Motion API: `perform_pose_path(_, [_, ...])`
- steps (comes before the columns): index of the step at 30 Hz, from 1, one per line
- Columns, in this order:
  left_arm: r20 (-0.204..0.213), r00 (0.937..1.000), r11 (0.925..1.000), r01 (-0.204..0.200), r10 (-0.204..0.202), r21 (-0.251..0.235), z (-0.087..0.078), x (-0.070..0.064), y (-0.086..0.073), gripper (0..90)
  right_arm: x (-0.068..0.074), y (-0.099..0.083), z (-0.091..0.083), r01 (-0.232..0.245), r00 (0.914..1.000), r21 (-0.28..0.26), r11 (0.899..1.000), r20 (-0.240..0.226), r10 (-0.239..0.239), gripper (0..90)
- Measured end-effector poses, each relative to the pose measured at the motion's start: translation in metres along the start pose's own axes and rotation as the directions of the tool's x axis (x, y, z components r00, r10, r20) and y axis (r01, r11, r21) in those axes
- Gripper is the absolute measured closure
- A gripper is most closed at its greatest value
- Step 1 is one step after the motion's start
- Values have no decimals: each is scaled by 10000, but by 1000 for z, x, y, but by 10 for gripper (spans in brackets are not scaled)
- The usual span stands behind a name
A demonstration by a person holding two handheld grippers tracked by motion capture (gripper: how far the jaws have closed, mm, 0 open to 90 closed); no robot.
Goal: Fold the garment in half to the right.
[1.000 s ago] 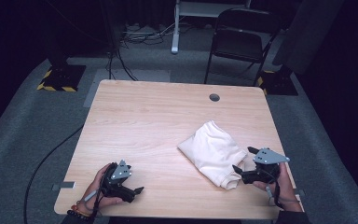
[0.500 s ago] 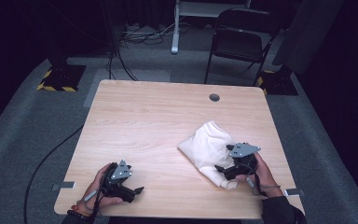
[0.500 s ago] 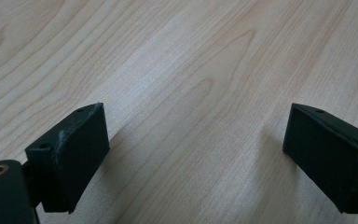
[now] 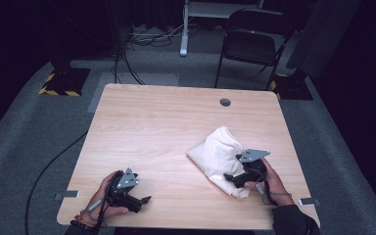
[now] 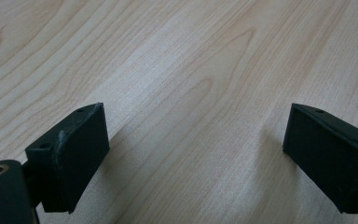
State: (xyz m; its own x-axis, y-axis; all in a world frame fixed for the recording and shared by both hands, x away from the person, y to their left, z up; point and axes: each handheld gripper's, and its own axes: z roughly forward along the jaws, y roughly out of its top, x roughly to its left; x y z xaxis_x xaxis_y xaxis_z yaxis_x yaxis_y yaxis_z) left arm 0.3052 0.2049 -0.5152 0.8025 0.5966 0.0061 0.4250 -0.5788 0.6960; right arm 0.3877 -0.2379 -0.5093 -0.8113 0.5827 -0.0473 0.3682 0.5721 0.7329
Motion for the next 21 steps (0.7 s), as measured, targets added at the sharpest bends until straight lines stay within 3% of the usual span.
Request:
perform_pose_path(15, [1, 10000, 10000, -1, 1, 1, 0, 0, 0, 68, 23, -4, -7, -916, 9906, 137, 9957, 1037, 897, 76])
perform_pose_path(21, [0, 10000, 10000, 1, -1, -2, 0, 0, 0, 68, 46, 0, -11, -1288, 9828, 632, 9897, 1412, 1189, 93])
